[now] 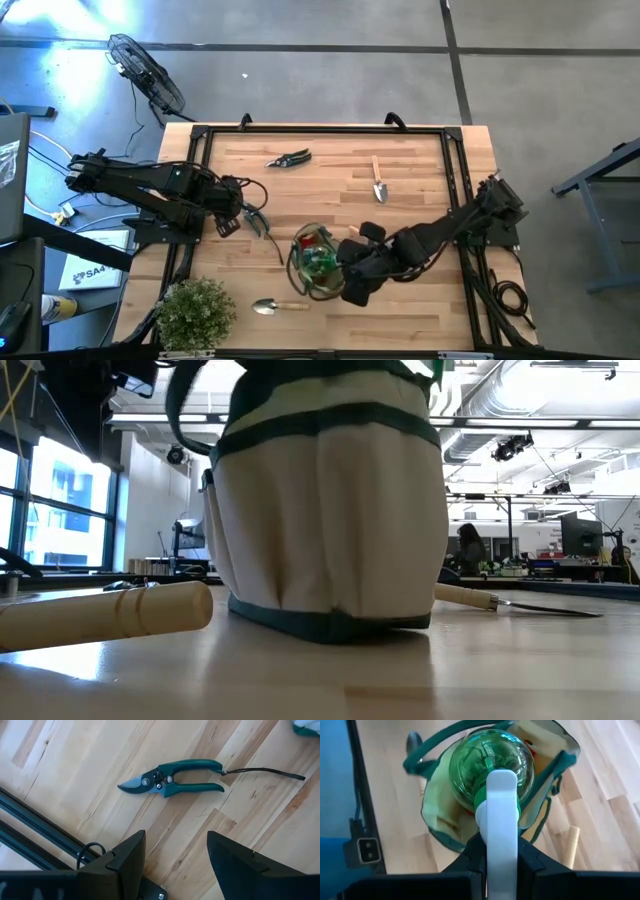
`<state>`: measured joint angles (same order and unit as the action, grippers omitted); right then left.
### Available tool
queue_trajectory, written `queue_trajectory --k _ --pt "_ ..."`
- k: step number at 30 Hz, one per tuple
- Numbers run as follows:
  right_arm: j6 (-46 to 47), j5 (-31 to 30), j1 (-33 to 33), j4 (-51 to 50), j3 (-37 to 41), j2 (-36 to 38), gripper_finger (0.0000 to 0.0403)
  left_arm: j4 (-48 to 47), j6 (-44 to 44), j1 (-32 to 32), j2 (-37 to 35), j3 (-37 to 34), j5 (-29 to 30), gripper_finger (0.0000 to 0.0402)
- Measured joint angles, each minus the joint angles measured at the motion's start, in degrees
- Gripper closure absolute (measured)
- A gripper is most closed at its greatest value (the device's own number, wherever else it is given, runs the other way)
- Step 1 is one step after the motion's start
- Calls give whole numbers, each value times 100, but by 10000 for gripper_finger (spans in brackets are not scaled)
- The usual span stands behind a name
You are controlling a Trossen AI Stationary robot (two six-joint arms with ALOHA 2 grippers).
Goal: Pick & Place Garden tools in Gardening bag
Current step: Put the spray bottle into the gardening bag
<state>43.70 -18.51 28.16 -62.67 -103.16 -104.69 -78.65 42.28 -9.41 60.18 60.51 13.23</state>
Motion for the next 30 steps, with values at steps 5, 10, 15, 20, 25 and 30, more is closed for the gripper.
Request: queue_trajectory --k 5,10,15,20,25,30 --pt "-39 44 -127 -267 -321 1 367 131 -125 -1 0 0 -2 199" --pt "88 191 -195 -330 -447 1 367 189 -174 -1 0 2 21 199" --pt "131 43 -155 -245 -440 -2 367 215 -195 -2 0 2 125 199" --pt "162 67 -120 77 -441 -28 367 214 -195 -2 0 2 133 199" --pt "311 21 -221 185 -439 -161 367 213 -195 -1 0 2 136 199" --pt "482 -63 -301 -133 -439 -271 367 220 -195 -2 2 2 153 199"
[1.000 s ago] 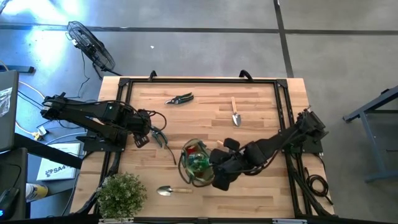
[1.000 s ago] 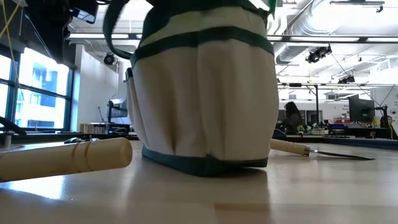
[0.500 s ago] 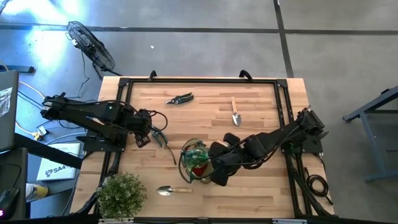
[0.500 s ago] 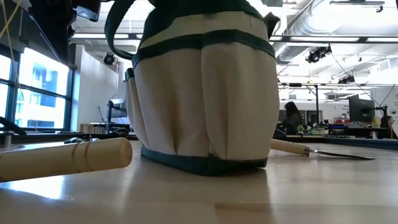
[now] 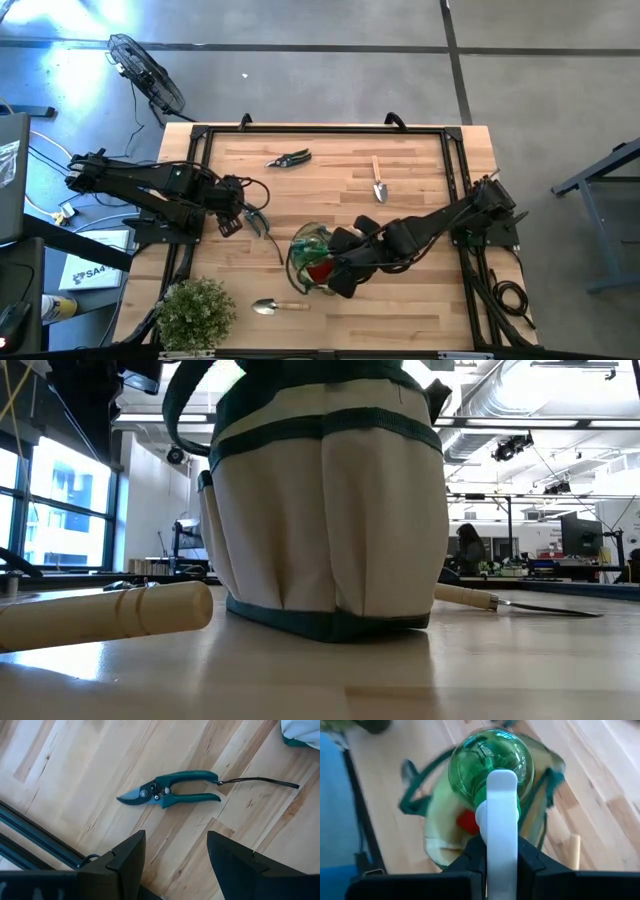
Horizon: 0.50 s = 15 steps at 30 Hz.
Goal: Pick & Place Garden tools in Gardening bag
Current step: Put the spray bottle into the gardening bag
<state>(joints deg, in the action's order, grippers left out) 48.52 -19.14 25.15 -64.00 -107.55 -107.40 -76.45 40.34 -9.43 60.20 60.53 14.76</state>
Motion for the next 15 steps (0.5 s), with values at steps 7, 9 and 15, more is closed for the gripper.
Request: queue_trajectory --k 7,9,15 --pt "413 -3 -119 -165 2 -152 367 7 -107 2 0 0 98 199" --pt "440 114 -201 -171 4 -166 367 9 -109 2 0 0 164 199" --pt "739 99 -348 -74 2 -164 367 95 -109 0 -4 -87 290 199"
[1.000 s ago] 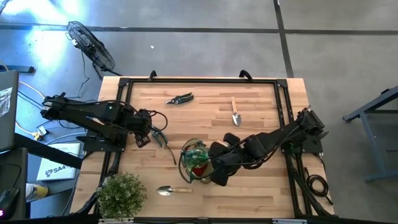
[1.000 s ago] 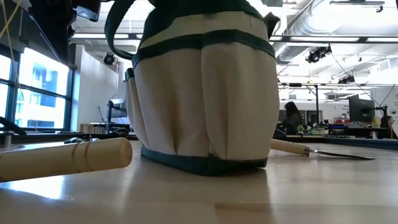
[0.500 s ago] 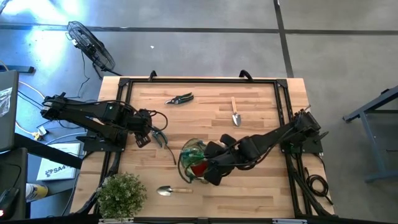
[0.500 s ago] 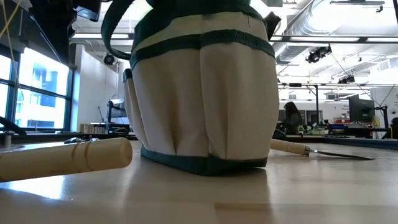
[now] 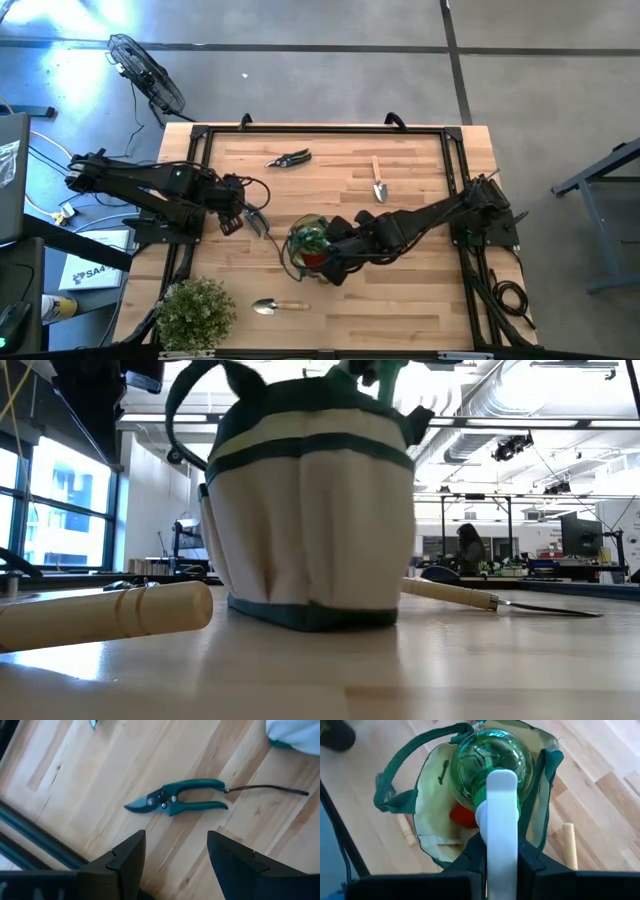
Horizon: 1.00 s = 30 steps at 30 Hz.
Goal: Pick & Place Garden tools in Gardening bag
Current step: Put the spray bottle into the gardening bag
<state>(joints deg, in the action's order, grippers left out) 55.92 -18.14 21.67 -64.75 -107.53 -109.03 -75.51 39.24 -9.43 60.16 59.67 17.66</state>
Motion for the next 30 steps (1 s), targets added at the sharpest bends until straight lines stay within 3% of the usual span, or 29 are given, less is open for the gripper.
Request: queue_trajectory --k 9,17,30 --pt "384 38 -39 312 0 -37 366 254 -162 0 4 -804 3 199" --pt "733 100 -157 250 2 -37 297 254 -126 -211 -22 -871 -219 199" --pt "928 579 -314 617 2 -263 325 276 268 -1074 -22 -871 177 199"
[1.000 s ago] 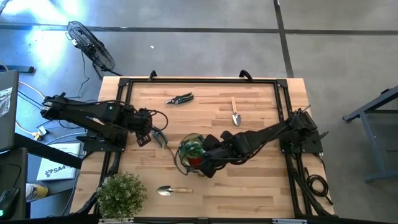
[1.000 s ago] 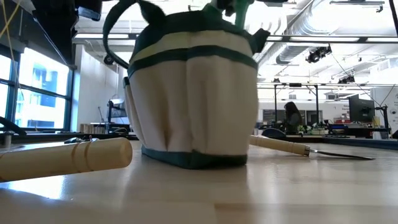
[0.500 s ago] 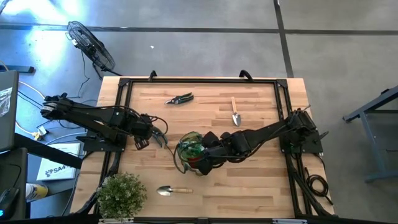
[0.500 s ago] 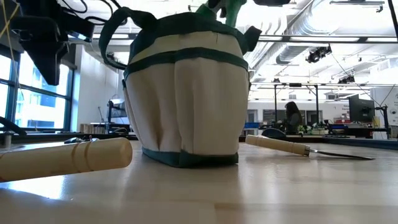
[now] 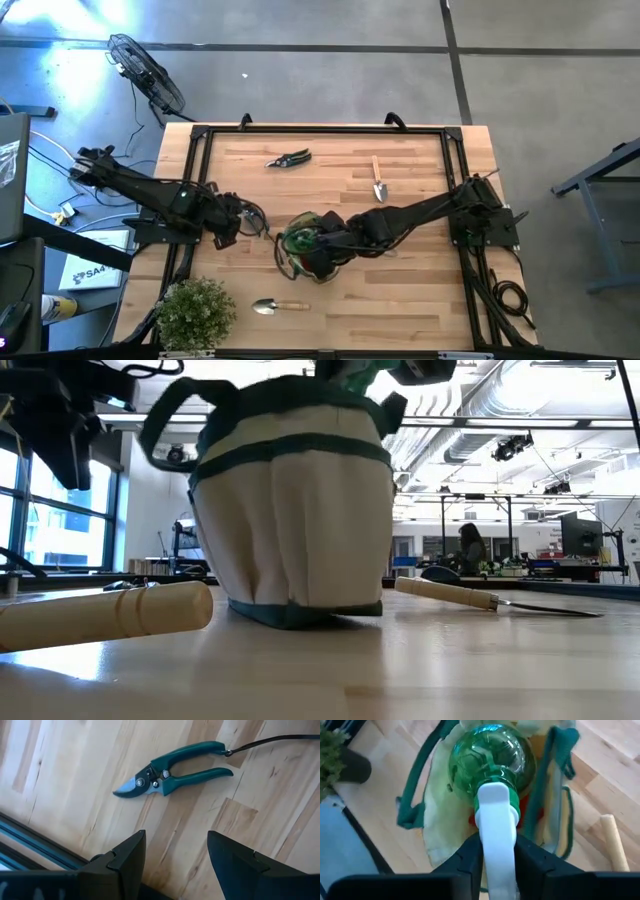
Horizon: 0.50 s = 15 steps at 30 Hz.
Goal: Pick & Place Garden tools in Gardening bag
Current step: Put the spray bottle into the gardening bag
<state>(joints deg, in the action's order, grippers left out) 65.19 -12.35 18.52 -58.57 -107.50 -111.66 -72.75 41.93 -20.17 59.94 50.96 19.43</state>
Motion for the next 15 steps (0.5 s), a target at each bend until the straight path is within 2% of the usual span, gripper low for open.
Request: queue_trajectory --k 8,15 --pt "298 0 -28 10 0 -10 350 6 42 -23 2 0 -7 199" --pt "269 292 -54 294 0 -10 327 4 48 -23 2 0 -20 199"
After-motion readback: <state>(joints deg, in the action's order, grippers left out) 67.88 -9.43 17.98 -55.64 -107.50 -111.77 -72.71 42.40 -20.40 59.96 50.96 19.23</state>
